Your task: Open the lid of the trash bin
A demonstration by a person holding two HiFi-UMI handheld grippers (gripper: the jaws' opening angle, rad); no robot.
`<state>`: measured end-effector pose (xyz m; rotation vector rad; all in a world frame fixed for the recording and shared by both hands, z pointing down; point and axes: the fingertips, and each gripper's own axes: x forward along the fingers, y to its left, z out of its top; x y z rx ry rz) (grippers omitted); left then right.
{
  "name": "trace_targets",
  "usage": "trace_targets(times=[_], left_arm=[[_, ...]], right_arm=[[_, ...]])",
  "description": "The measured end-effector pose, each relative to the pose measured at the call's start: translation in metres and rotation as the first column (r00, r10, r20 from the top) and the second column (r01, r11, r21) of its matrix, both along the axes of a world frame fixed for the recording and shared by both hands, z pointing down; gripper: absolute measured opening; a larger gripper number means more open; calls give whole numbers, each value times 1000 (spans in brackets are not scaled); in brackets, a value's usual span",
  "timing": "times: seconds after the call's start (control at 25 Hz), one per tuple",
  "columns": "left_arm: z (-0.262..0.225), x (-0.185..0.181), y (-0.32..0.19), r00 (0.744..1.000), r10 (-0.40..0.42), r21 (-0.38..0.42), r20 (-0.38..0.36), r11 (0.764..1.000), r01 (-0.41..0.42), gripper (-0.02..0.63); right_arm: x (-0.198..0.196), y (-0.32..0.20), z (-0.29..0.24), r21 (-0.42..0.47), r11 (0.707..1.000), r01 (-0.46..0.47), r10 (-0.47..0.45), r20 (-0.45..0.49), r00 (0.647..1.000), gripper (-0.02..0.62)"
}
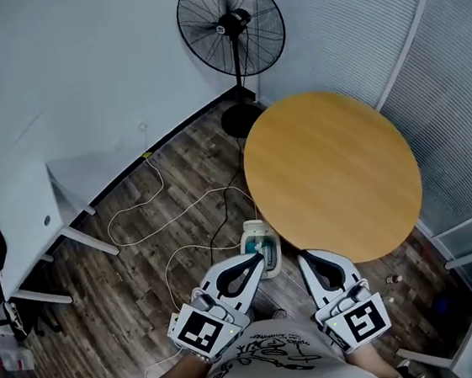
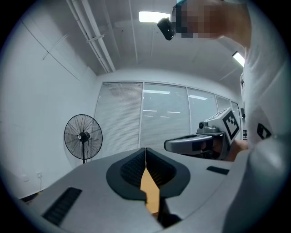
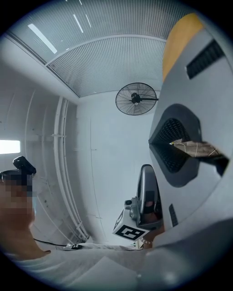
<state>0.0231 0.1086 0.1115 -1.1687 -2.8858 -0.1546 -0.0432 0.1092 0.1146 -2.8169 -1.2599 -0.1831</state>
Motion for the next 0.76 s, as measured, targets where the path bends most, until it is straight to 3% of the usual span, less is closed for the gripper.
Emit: trace_targets(times=[0.76], left_arm=[[-12,1,3,1000,7,-15,-3,1000,-7,20]], right_arm=[[0,4,-6,-5,1000,-5,5,-2,1000,6]])
